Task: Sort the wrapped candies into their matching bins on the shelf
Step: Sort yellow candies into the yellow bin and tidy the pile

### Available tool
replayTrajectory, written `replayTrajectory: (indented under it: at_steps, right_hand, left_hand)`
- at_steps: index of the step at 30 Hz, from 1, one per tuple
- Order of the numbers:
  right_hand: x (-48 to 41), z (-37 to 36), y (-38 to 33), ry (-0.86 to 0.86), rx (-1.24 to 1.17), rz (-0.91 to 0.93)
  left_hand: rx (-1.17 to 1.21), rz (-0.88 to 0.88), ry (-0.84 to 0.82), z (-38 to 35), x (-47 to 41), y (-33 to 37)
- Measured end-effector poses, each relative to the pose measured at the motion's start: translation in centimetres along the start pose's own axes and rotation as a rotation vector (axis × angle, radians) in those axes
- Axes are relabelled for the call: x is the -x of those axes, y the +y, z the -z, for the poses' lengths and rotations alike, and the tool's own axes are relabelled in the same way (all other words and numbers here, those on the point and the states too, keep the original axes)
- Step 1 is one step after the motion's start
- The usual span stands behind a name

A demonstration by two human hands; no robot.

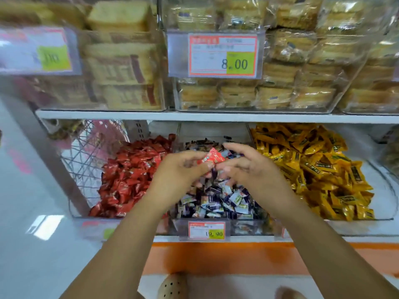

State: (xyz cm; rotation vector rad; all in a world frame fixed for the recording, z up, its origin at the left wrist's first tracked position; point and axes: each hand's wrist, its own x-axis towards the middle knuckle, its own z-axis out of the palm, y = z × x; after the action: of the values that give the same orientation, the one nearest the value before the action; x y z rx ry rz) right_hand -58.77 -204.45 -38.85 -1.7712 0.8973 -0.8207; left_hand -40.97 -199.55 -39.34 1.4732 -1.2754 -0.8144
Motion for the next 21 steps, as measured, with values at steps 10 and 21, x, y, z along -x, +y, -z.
replayTrajectory:
  at_steps: [10, 21]
  right_hand:
    - [-0.1, 1.9, 1.1, 0.15, 0.147, 0.038]
    - [3.6, 12.7, 4.0, 0.247, 0.544, -0.132]
  left_hand:
    - [-0.499, 0.072, 0.351, 9.1, -0.8, -4.0]
    - [-0.536, -0.211, -0.18, -4.9, 0.3, 1.1]
